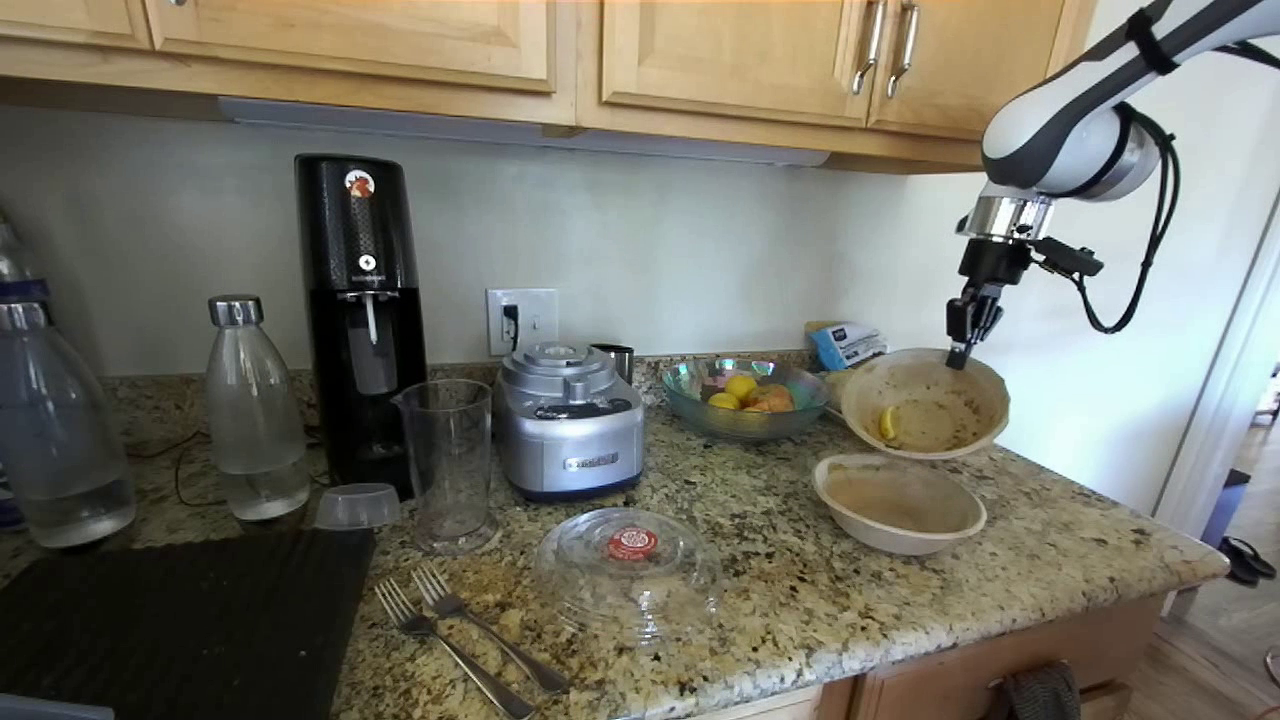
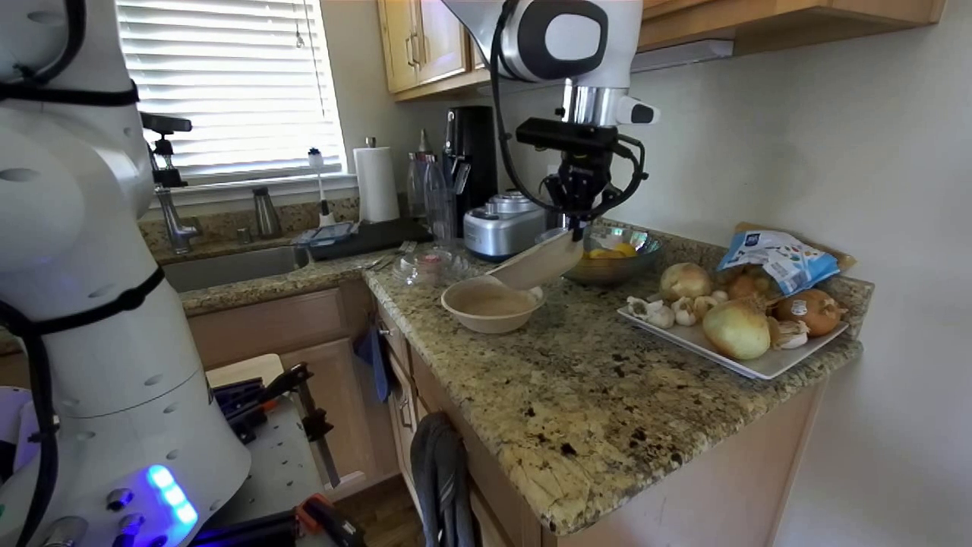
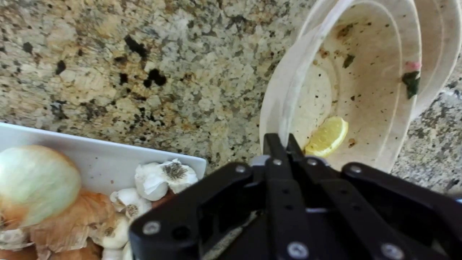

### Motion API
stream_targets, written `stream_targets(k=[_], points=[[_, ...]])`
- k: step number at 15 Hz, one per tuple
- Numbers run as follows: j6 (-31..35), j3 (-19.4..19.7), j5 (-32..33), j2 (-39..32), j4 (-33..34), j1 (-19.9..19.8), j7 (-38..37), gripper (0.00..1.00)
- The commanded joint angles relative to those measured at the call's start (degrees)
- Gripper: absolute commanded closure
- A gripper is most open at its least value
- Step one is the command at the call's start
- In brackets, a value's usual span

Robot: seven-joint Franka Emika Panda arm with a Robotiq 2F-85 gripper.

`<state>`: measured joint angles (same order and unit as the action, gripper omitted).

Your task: Unstack the bowls on the counter

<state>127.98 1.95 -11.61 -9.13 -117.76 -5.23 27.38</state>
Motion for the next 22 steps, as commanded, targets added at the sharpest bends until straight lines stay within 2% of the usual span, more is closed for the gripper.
stream_targets(k=[1, 6, 7, 18, 22], points=[[1.0, 1.3, 3.4, 1.6, -0.5, -0.7, -4.3, 0.97], [1.5, 2.5, 6.7, 1.8, -0.4, -1.1, -7.7, 0.96], [0.1, 1.9, 5.2, 0.0, 1.0, -1.3, -5.3, 0.96], [0.3, 2.1, 5.6, 0.1, 1.0, -1.4, -5.8, 0.97], [0.0, 2.9, 4.6, 0.6, 1.4, -2.6, -5.4, 0.97]])
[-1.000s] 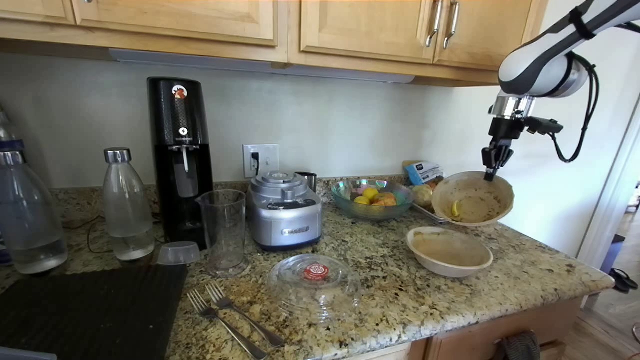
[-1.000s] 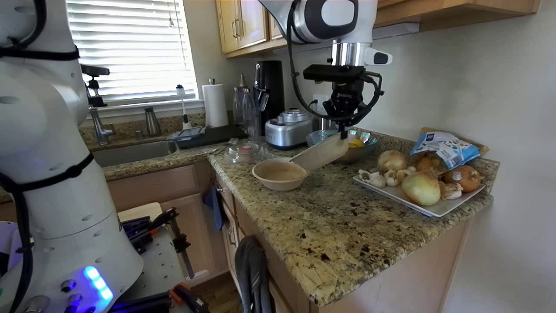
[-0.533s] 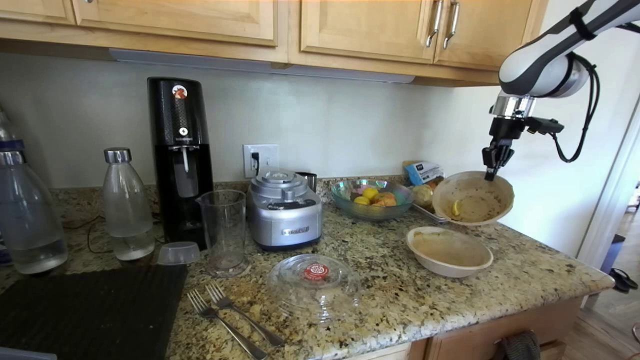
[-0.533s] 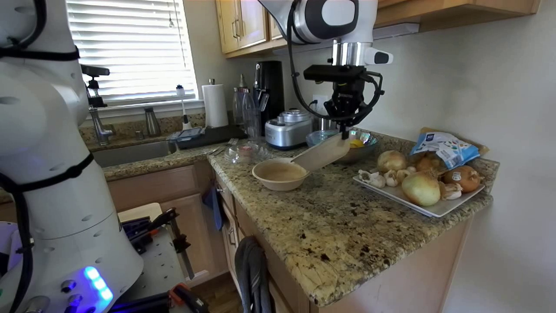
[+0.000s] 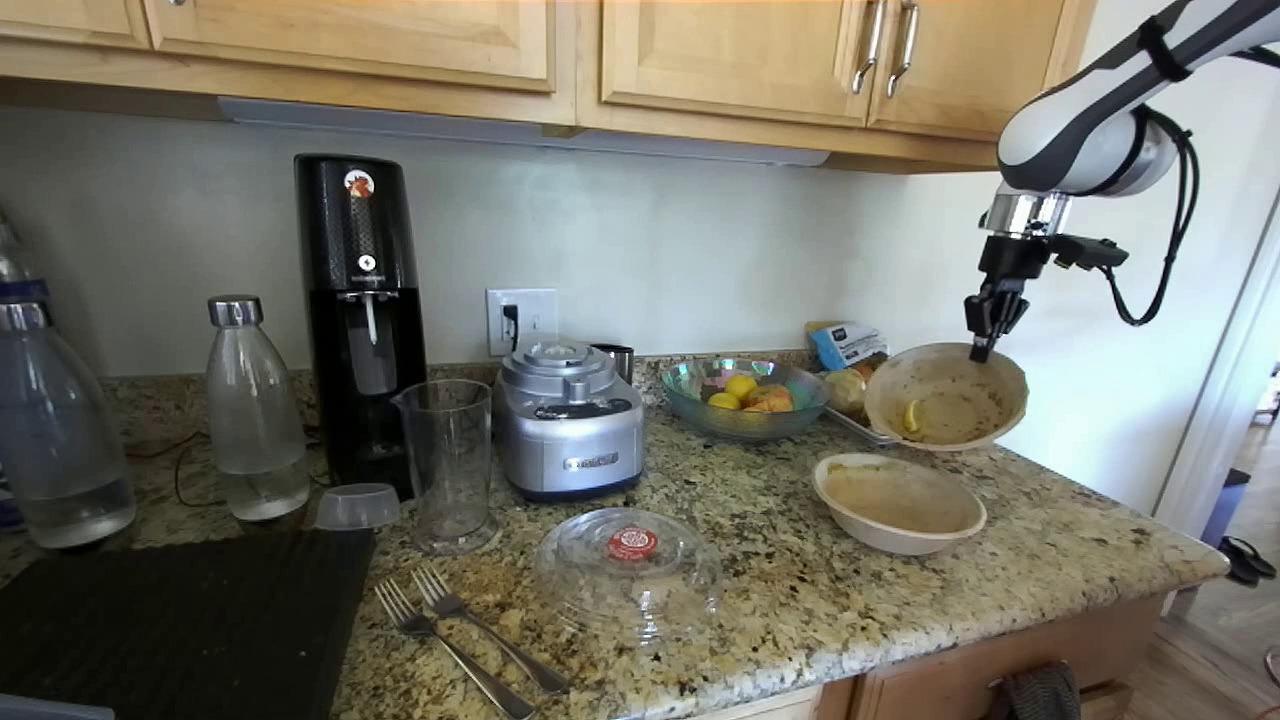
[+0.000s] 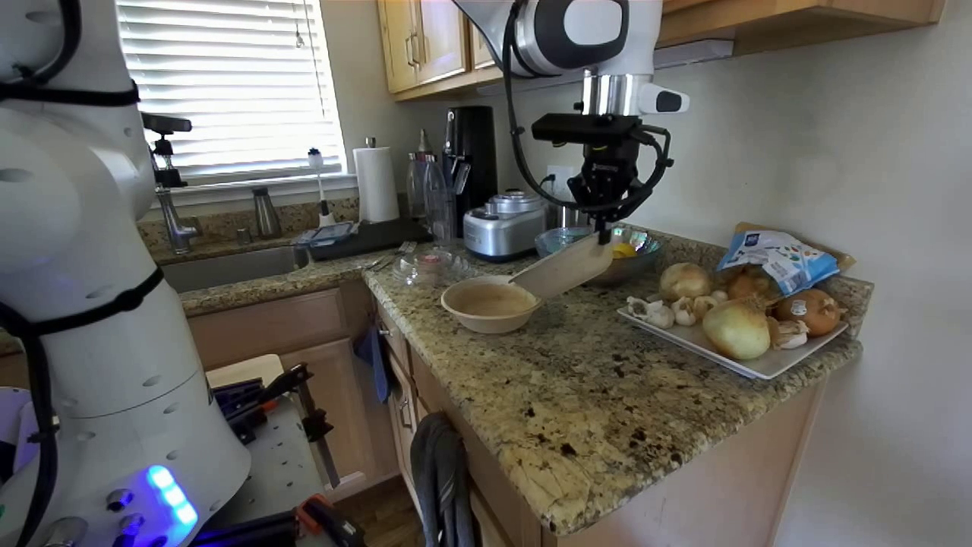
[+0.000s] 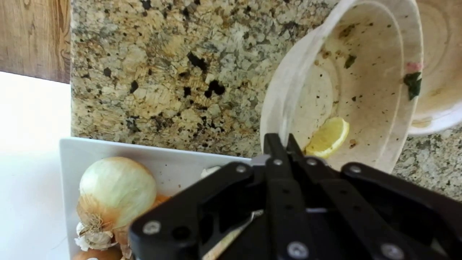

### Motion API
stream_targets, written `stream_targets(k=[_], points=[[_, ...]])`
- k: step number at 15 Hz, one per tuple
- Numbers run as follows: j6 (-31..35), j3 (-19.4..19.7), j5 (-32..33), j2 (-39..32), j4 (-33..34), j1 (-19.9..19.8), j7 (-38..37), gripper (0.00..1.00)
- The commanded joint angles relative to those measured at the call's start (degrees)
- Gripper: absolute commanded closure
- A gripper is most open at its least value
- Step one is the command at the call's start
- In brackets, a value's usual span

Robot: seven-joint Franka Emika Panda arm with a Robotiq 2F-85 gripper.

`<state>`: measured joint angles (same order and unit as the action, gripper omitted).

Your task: Unstack the bowls on the counter

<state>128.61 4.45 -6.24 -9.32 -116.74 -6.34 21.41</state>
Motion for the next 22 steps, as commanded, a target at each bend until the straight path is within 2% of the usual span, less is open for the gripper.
stream_targets(k=[1, 12, 22], points=[[-0.5, 0.7, -1.1, 0.9, 0.5, -2.1, 0.8, 0.98], [-0.9, 4.4, -1.4, -0.5, 0.3, -6.9, 0.7, 0.97], [0.0, 4.8, -1.9, -8.1, 0.1, -9.5, 0.7, 0.97]])
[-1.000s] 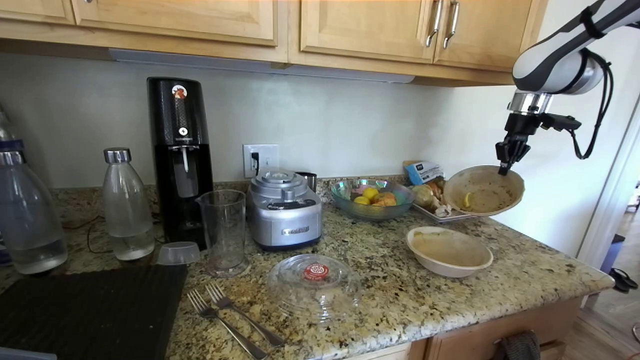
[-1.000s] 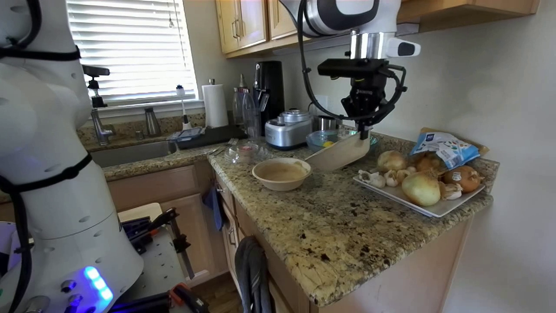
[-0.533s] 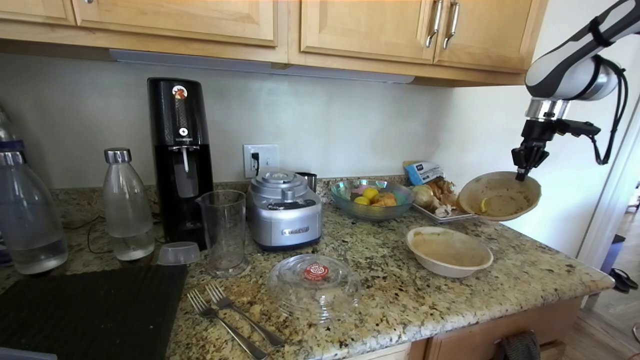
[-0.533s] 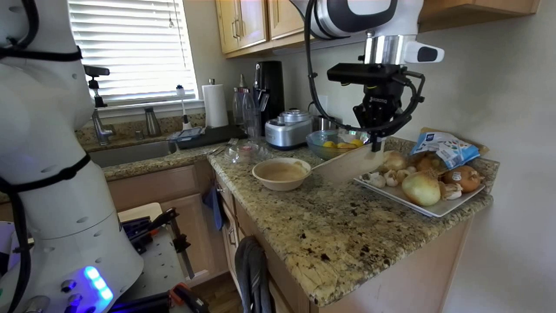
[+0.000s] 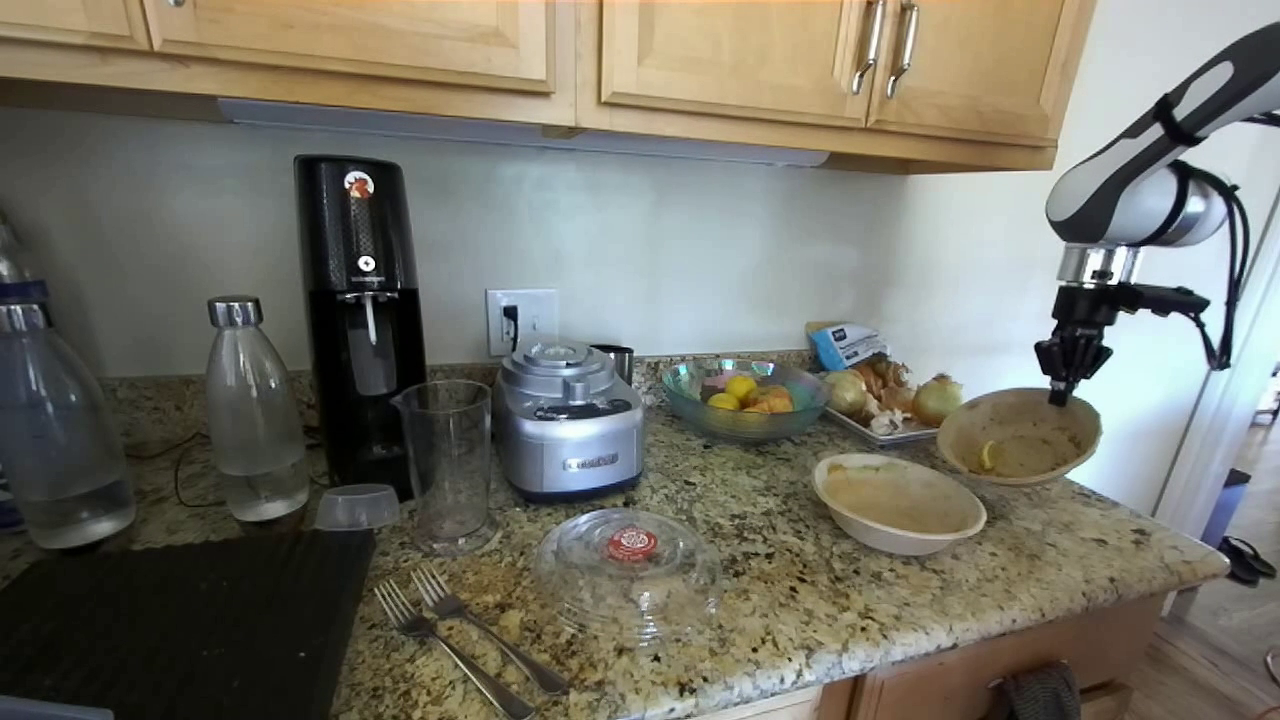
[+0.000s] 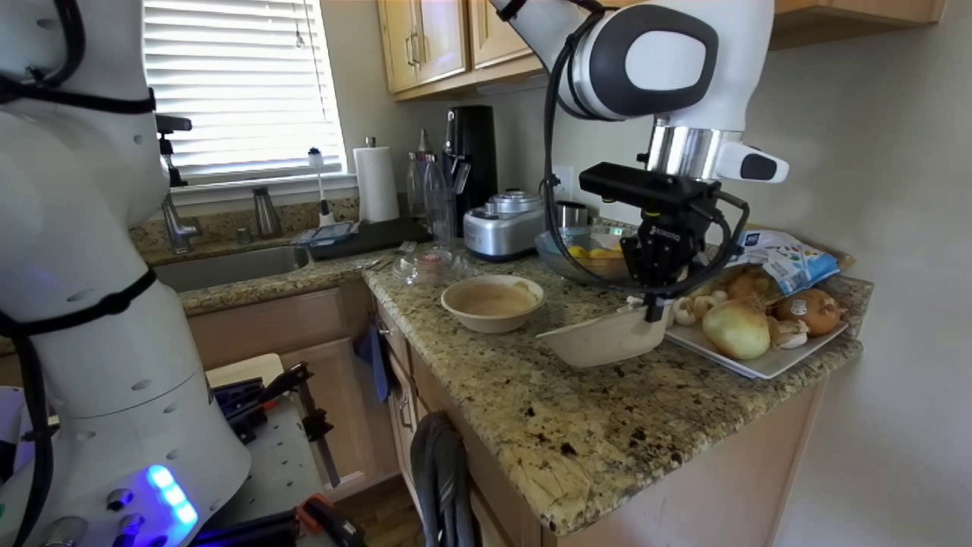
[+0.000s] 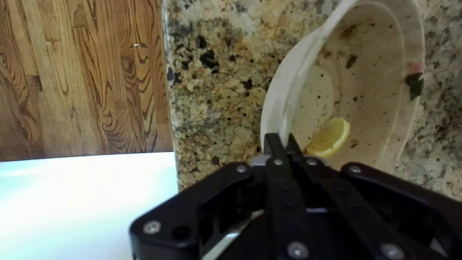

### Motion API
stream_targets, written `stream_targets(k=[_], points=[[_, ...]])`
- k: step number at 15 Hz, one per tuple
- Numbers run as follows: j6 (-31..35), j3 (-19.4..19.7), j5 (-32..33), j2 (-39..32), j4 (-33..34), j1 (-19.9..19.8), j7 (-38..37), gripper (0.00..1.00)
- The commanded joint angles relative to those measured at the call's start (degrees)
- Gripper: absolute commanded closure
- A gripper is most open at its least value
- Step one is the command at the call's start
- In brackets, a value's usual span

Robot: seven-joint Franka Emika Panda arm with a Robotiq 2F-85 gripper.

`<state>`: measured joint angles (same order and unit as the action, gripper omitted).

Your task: Unstack the bowls on the counter

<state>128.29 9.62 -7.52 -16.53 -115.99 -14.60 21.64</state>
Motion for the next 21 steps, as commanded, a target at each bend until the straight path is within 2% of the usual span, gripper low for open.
stream_targets(k=[1, 10, 18, 19, 20, 21], points=[[0.5, -0.6, -1.2, -1.7, -0.4, -1.6, 0.7, 0.97], [1.5, -1.6, -5.7, -6.9, 1.2, -3.8, 1.2, 0.97], [3.8, -2.1, -5.1, -7.9, 0.2, -3.9, 2.1, 0.98], [3.6, -2.0, -4.5, -7.4, -0.1, -3.7, 2.2, 0.72], [4.0, -2.2, -4.5, -6.9, -0.5, -3.8, 2.9, 0.71], [4.1, -2.4, -4.6, -6.4, -0.7, -3.9, 3.9, 0.66]])
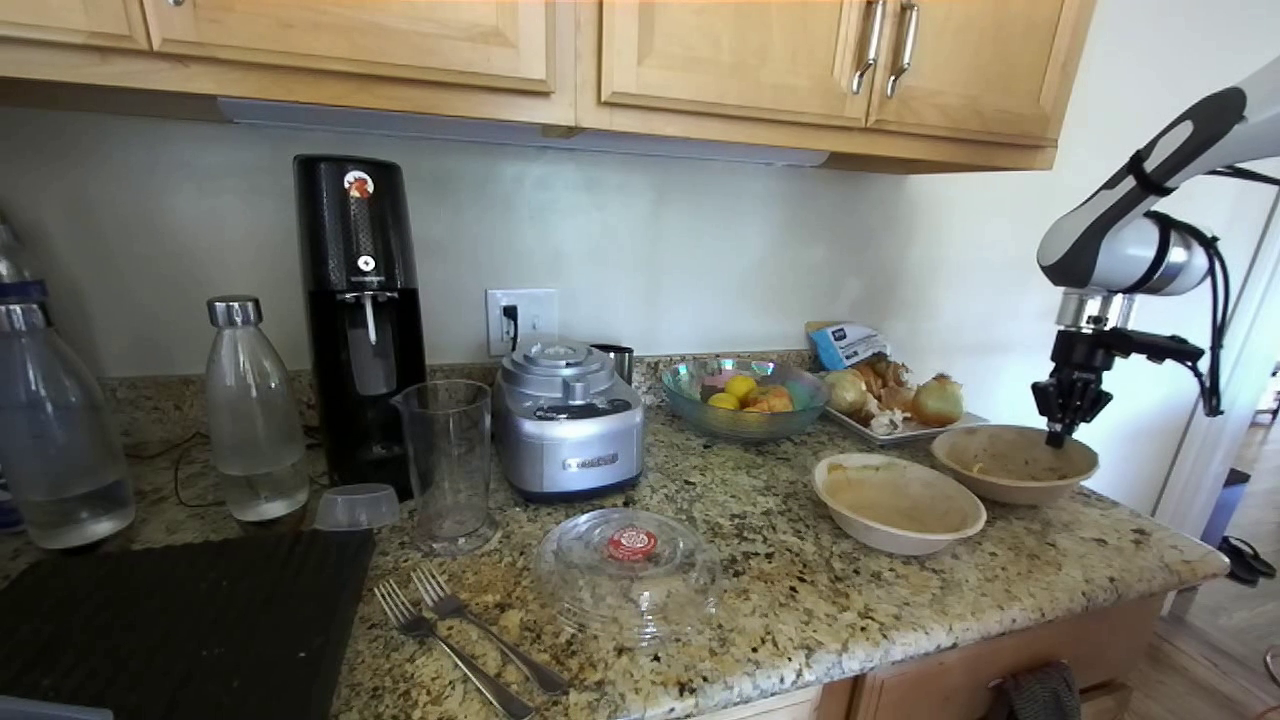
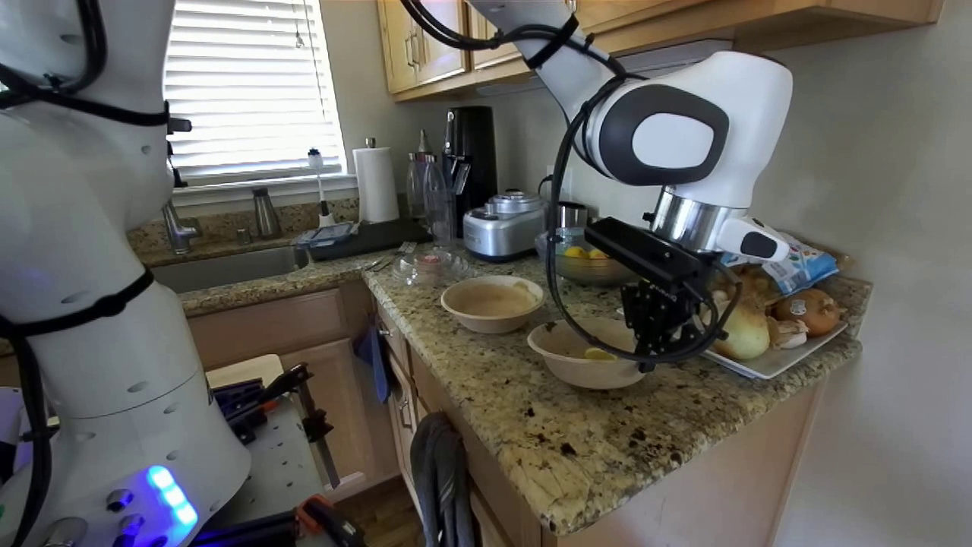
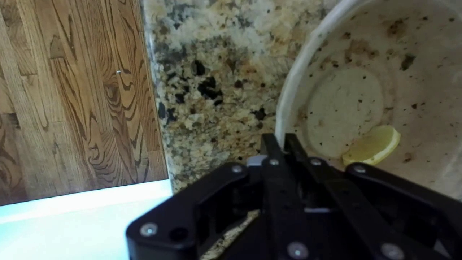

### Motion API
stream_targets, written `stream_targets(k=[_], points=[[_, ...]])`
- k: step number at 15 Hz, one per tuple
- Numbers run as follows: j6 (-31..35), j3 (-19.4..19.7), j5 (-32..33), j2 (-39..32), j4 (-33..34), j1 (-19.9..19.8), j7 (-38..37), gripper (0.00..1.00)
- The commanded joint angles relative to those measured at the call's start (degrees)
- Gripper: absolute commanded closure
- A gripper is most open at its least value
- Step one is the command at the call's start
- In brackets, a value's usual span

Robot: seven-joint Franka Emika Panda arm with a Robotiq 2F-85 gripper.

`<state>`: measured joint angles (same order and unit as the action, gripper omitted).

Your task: Unstack the bowls on the counter

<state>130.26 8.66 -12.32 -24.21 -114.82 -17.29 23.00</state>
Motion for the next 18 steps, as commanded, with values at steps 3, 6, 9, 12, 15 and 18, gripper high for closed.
stream_targets(k=[3, 6, 9, 12, 15, 18], points=[[2.3, -1.9, 0.0, 1.8, -2.3, -1.4, 4.3, 0.47], [1.9, -2.2, 0.4, 2.8, -2.7, -1.4, 6.1, 0.29], [3.0, -1.4, 4.4, 3.6, -3.7, -0.1, 6.4, 0.08], [3.1, -1.9, 6.5, 3.1, -4.3, 0.0, 6.2, 0.00], [1.6, -3.9, 5.2, 3.0, -4.8, -0.4, 8.5, 0.00], [2.1, -5.9, 4.7, 3.2, -5.9, 0.2, 11.6, 0.00]])
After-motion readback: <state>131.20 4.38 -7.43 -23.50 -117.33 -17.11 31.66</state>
